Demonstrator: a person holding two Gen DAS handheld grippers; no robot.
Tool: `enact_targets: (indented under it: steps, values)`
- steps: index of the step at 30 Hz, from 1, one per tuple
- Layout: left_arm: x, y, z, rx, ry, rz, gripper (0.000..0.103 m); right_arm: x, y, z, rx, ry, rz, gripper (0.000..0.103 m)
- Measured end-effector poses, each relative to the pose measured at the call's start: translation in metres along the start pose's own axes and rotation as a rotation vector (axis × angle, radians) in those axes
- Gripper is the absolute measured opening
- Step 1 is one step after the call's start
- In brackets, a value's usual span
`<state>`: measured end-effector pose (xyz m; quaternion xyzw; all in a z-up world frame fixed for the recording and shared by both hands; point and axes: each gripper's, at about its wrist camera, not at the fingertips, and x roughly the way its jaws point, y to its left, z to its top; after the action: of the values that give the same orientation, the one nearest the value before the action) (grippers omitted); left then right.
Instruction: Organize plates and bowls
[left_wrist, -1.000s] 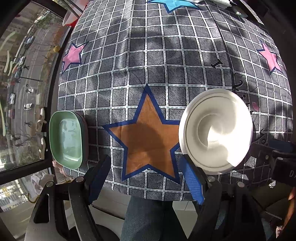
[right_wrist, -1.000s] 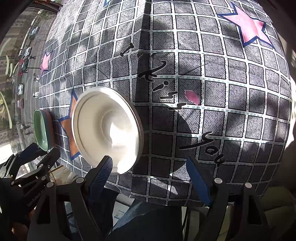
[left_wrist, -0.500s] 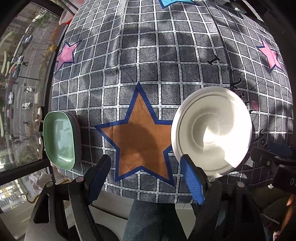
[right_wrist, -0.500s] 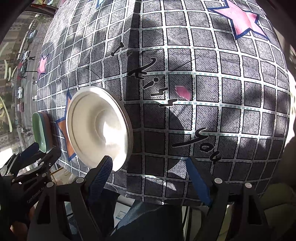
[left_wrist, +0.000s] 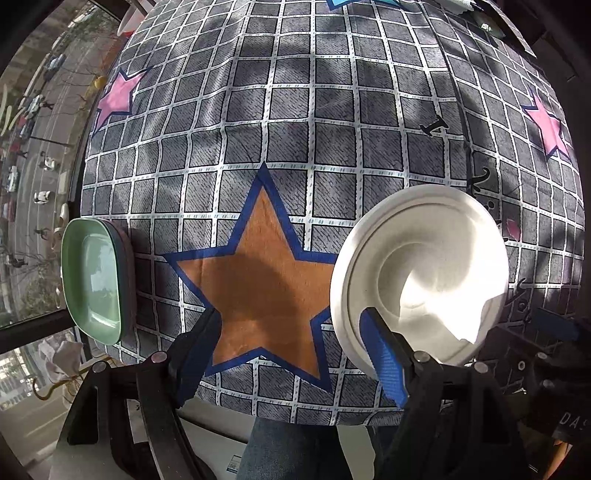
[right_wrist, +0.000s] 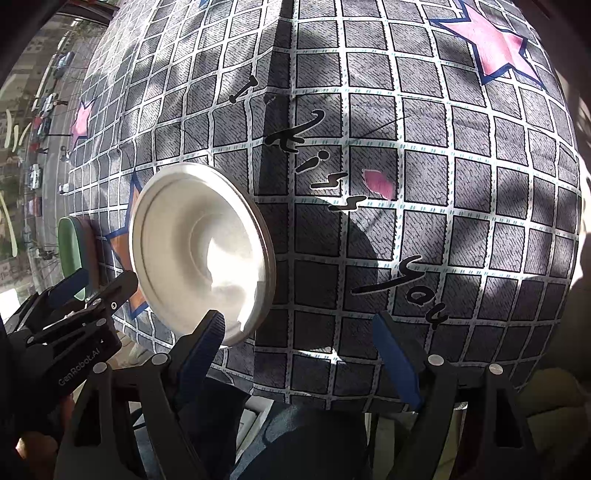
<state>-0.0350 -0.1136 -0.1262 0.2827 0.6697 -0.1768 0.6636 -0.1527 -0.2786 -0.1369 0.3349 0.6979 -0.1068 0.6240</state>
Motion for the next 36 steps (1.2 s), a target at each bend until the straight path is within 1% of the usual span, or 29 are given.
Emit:
enact_targets:
  steps: [6,9,11,12,13,14,15,16,17,18,19,20,21,22,23,24,26,28,31,33,36]
  values:
    - [0.024,-0.015,0.006,0.029,0.008,-0.013,0.080,0.017,0.007,0.008,-0.007,0.014,-0.043,0.083]
    - [0.031,-0.022,0.010,0.056,-0.011,-0.006,0.080,0.025,0.011,0.013,-0.021,0.018,-0.070,0.083]
    - [0.036,-0.024,0.013,0.068,-0.013,0.008,0.080,0.030,0.014,0.015,-0.028,0.028,-0.091,0.082]
    - [0.042,-0.020,0.014,0.070,-0.007,-0.004,0.080,0.033,0.015,0.016,-0.030,0.031,-0.098,0.082]
    - [0.044,-0.019,0.015,0.067,0.000,-0.019,0.080,0.035,0.018,0.016,-0.033,0.033,-0.099,0.079]
    - [0.046,-0.018,0.015,0.064,0.002,-0.032,0.079,0.038,0.020,0.017,-0.035,0.039,-0.096,0.070]
    - [0.047,-0.018,0.015,0.062,-0.001,-0.047,0.078,0.041,0.021,0.017,-0.033,0.046,-0.096,0.066]
    - [0.047,-0.018,0.016,0.062,-0.005,-0.063,0.075,0.043,0.023,0.017,-0.029,0.049,-0.091,0.061]
    - [0.047,-0.019,0.016,0.067,-0.010,-0.074,0.071,0.047,0.024,0.015,-0.023,0.049,-0.081,0.053]
    - [0.047,-0.021,0.015,0.076,-0.014,-0.082,0.069,0.050,0.027,0.012,-0.014,0.051,-0.065,0.049]
    - [0.046,-0.023,0.015,0.089,-0.020,-0.094,0.064,0.053,0.030,0.011,-0.003,0.053,-0.054,0.043]
    - [0.045,-0.027,0.015,0.105,-0.025,-0.109,0.057,0.058,0.032,0.008,0.005,0.052,-0.047,0.039]
    - [0.044,-0.029,0.014,0.118,-0.032,-0.126,0.053,0.062,0.035,0.007,0.006,0.051,-0.041,0.036]
    - [0.044,-0.031,0.014,0.131,-0.035,-0.147,0.042,0.065,0.038,0.005,0.008,0.046,-0.023,0.030]
    - [0.044,-0.034,0.013,0.143,-0.040,-0.156,0.041,0.068,0.041,0.004,0.012,0.046,-0.009,0.026]
    - [0.044,-0.034,0.013,0.142,-0.042,-0.161,0.041,0.070,0.043,0.003,0.018,0.047,-0.003,0.024]
    - [0.044,-0.038,0.011,0.160,-0.050,-0.164,0.040,0.074,0.046,0.002,0.048,0.039,0.009,0.024]
    - [0.042,-0.040,0.010,0.172,-0.055,-0.162,0.038,0.075,0.049,-0.001,0.060,0.023,0.002,0.024]
    - [0.036,-0.038,0.006,0.172,-0.073,-0.131,0.029,0.078,0.049,-0.007,0.084,0.009,0.003,0.024]
    - [0.028,-0.040,0.006,0.172,-0.076,-0.133,0.029,0.077,0.043,-0.011,0.107,-0.004,0.023,0.024]
    - [0.025,-0.027,0.010,0.202,-0.085,-0.124,0.027,0.079,0.042,-0.016,0.120,-0.016,0.044,0.024]
